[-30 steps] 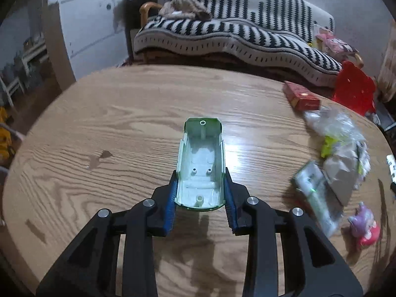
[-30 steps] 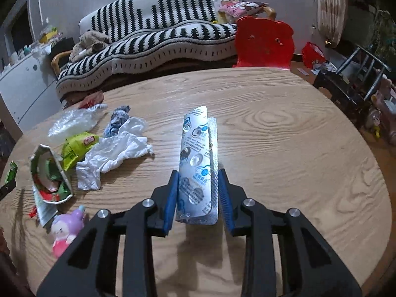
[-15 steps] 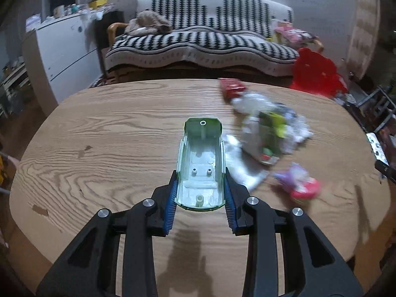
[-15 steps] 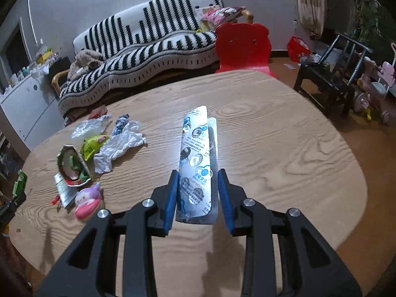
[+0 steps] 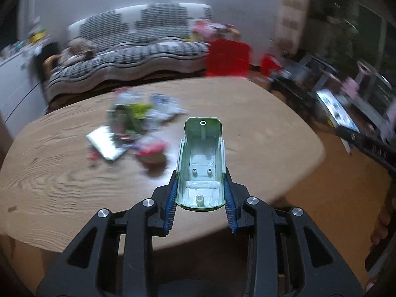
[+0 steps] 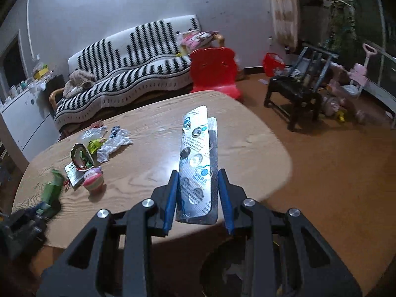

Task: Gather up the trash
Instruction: 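Carry tray and blister pack over the bin and open both tools, then grasp the red ribbon with left tool while right grasps the pink toy, then carry ribbon and pink toy to the bin and open both tools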

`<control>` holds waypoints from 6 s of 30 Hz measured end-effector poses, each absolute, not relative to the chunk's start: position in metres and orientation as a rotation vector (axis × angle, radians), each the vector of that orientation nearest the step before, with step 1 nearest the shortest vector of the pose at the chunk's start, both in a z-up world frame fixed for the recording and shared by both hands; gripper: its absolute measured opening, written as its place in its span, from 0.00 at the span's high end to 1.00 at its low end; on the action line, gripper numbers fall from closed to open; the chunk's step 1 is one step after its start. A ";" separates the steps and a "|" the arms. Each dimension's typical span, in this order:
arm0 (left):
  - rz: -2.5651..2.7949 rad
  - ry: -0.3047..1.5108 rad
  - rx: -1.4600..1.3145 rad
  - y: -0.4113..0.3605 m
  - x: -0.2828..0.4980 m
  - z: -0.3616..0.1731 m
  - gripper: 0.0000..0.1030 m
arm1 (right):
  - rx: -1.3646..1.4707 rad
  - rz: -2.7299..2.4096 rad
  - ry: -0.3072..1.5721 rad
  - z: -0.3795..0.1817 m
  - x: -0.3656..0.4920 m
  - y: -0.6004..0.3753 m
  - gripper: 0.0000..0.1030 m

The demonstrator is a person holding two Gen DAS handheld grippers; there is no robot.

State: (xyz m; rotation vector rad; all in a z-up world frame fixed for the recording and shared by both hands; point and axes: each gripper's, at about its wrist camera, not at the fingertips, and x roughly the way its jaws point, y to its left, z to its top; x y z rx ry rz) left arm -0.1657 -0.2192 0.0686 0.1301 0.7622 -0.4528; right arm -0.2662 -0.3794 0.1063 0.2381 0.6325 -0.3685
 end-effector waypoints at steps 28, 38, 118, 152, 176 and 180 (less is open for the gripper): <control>-0.759 1.099 0.439 -0.369 -0.225 -0.114 0.68 | 0.564 -0.520 0.954 -0.090 -0.373 -0.453 0.67; -0.843 1.066 0.370 -0.363 -0.221 -0.084 0.06 | 0.589 -0.612 0.802 -0.048 -0.390 -0.472 0.07; -0.266 0.877 0.103 -0.005 0.039 0.013 0.88 | 0.078 0.017 0.877 -0.005 -0.024 -0.200 0.54; -0.929 0.836 0.341 -0.305 -0.170 0.027 0.88 | 0.229 -0.454 0.742 0.080 -0.266 -0.394 0.54; -1.030 1.166 0.548 -0.398 -0.225 -0.133 0.88 | 0.618 -0.575 0.997 -0.111 -0.374 -0.468 0.55; -1.010 1.146 0.541 -0.398 -0.226 -0.133 0.86 | 0.605 -0.563 0.975 -0.103 -0.370 -0.469 0.48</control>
